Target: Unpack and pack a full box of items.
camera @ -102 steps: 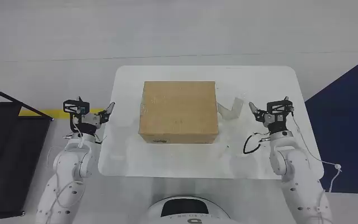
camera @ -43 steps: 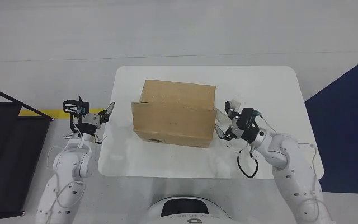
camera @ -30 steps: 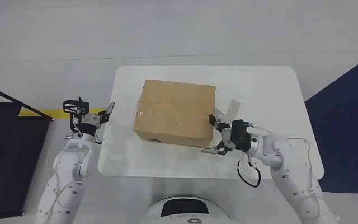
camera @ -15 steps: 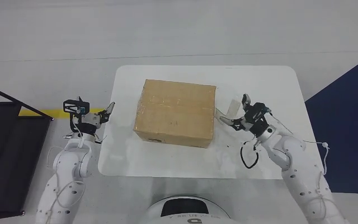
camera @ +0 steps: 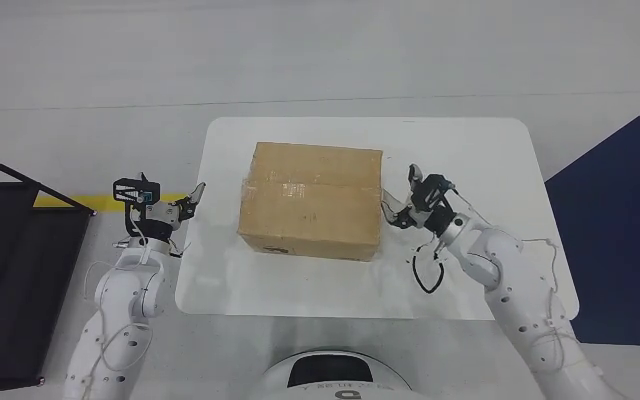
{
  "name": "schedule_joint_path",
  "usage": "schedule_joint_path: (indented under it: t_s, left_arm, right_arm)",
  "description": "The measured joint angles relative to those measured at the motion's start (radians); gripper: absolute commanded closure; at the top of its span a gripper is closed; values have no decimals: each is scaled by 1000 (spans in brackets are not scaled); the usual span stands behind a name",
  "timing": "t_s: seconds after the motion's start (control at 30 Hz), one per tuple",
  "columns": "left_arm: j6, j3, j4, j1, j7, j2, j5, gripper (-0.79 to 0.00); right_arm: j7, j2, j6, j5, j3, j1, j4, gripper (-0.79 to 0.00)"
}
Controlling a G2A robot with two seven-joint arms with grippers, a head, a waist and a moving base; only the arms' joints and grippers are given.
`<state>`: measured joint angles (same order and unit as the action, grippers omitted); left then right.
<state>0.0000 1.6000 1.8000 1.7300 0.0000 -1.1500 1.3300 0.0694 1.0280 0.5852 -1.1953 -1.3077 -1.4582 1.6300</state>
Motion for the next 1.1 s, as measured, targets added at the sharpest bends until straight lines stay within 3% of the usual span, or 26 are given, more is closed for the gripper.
schedule_joint_path:
  t_s: [0.2,0.37,0.5,0.8,0.9,1.0,1.1]
  left_arm:
    - [0,0,0,0,0,0,0,-785]
    - [0,0,0,0,0,0,0,-785]
    - [0,0,0,0,0,0,0,-785]
    - [0,0,0,0,0,0,0,-785]
    - [0,0,0,0,0,0,0,-785]
    - [0,0,0,0,0,0,0,-785]
    - [0,0,0,0,0,0,0,-785]
  right_arm:
    - [26,-9,101,9,-23,-38,38,-785]
    - [65,-26,358,22,-50,-72,72,-785]
    - [101,-37,429,-11,-76,-121,116,-785]
    - [154,-92,427,-34,15,-145,159,-785]
    - [172,-111,414,-58,-11,-146,149,-785]
    - [189,-108,294,-43,-58,-164,136,-785]
    - [171,-98,101,-30,-80,-172,130,-785]
